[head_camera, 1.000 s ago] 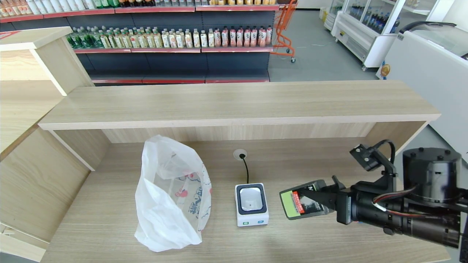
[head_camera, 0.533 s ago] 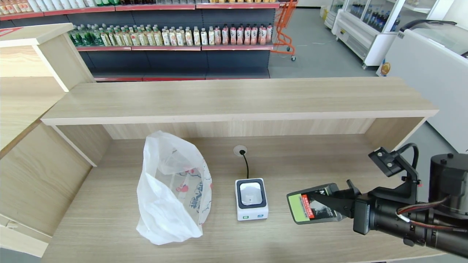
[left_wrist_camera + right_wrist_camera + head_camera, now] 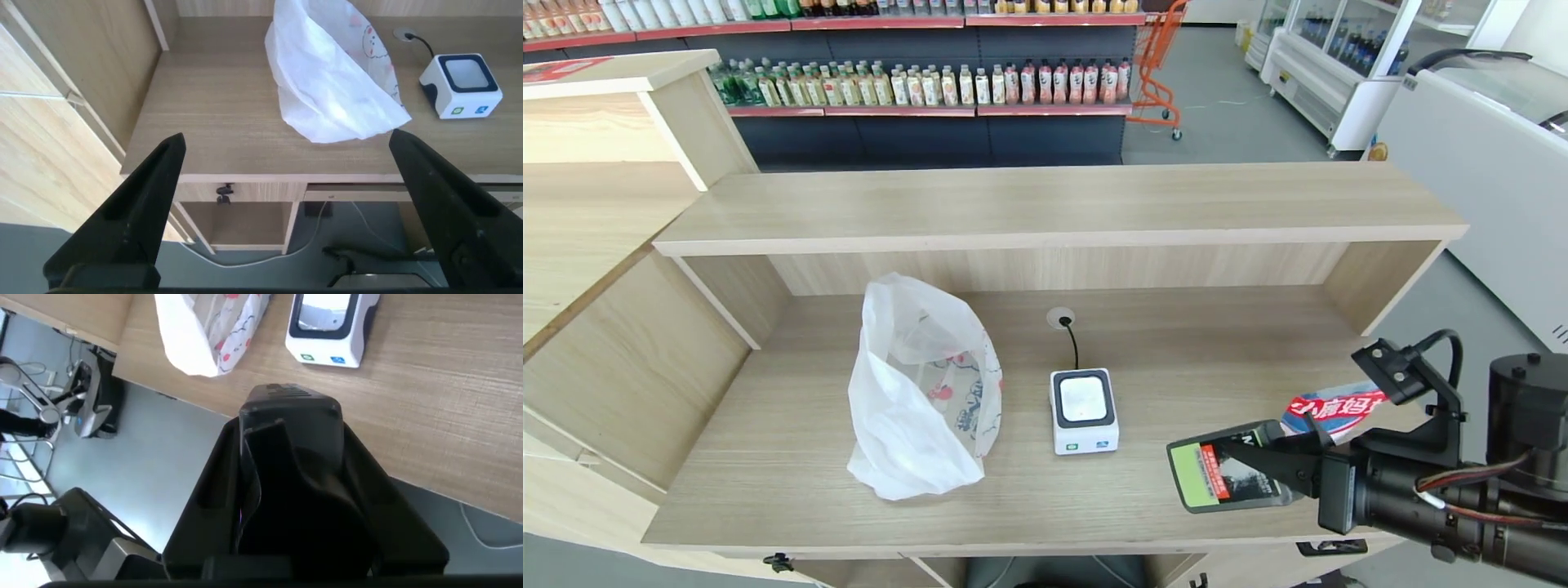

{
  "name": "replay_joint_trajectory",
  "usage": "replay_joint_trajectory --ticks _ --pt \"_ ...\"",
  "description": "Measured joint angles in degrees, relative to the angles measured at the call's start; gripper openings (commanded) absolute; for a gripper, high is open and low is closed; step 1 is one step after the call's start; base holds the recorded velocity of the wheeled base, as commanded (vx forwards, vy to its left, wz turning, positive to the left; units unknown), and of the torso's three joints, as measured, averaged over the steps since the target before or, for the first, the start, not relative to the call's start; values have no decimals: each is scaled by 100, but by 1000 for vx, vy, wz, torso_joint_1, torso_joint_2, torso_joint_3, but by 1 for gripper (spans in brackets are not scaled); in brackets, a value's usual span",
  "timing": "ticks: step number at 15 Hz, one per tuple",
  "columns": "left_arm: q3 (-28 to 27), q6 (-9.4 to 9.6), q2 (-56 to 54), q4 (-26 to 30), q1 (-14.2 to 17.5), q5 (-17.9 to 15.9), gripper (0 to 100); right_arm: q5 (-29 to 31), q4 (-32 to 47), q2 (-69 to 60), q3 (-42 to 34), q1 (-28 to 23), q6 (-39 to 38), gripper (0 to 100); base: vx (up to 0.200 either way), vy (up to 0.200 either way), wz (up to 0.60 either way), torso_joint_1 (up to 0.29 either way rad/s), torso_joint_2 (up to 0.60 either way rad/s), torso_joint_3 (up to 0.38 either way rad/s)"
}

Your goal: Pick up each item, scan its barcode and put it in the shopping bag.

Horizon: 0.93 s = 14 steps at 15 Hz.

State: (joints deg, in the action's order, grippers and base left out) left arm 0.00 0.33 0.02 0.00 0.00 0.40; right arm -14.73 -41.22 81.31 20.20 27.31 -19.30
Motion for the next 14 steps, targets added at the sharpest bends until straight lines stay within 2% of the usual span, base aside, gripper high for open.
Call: replay_joint_trajectory --ticks 5,9,14 --pt "0 7 0 0 -5 2 100 0 16 157 278 15 -451 0 0 200 0 6 5 2" --pt "0 5 0 0 -10 4 100 20 6 683 767 15 -355 0 0 0 0 0 0 0" --pt "0 5 0 0 -10 2 100 61 -20 1703 1599 -2 211 0 0 0 0 0 0 0"
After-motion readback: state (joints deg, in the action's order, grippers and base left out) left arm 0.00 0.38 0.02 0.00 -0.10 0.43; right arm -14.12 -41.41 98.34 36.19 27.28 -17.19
